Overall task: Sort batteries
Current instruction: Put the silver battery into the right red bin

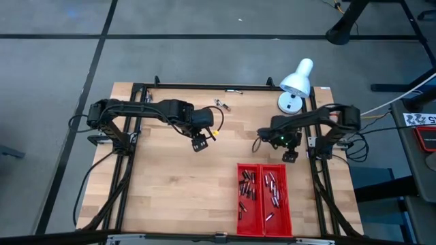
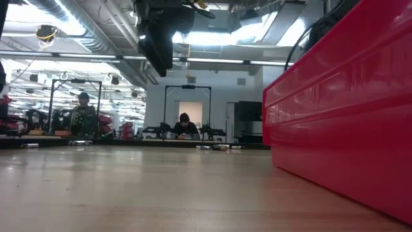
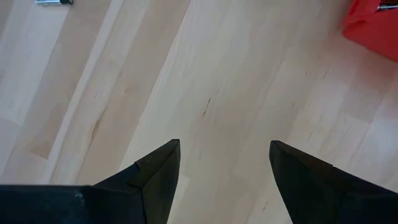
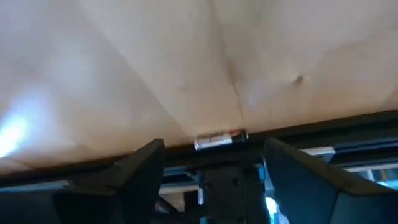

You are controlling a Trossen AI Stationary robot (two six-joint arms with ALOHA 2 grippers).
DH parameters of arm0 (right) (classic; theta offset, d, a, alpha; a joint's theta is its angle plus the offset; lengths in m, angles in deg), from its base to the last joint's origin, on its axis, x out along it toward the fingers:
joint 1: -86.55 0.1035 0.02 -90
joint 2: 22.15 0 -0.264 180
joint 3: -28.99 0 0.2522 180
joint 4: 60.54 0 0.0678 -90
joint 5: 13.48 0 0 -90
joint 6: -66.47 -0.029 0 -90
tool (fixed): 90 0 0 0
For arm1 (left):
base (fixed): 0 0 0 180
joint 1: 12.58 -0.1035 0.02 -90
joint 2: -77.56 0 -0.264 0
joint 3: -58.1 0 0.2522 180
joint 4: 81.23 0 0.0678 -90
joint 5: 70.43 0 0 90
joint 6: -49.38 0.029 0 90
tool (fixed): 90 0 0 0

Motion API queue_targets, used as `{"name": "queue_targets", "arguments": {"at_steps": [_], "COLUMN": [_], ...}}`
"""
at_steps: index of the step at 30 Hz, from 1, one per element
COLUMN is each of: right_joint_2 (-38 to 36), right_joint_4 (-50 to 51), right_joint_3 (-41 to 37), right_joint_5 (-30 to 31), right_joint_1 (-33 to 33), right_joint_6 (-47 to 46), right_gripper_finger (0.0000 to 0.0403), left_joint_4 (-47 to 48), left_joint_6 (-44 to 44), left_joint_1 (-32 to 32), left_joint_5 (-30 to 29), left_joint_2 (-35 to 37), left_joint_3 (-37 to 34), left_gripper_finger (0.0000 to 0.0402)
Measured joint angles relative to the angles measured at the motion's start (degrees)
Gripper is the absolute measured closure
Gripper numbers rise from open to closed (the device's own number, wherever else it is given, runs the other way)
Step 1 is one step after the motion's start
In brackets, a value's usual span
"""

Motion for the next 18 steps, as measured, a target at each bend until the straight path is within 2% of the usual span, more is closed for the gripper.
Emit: {"name": "queue_targets", "arguments": {"at_steps": [6,18], "right_joint_2": [2.56,5.92], "right_joint_4": [-0.42,-2.98], "right_joint_3": [-5.31,-5.78], "right_joint_5": [0.32,0.89], "right_joint_1": [0.22,0.19], "right_joint_6": [0.57,-0.52], "right_gripper_finger": [0.0127,0.0127], "left_joint_4": [0.47,0.50], "left_joint_6": [-1.06,-1.50], "left_joint_1": [0.11,0.11], "left_joint_5": [0.00,0.02], "left_joint_2": [0.00,0.00], "left_joint_3": [0.00,0.00], "left_gripper_finger": [0.0164,0.0164]}}
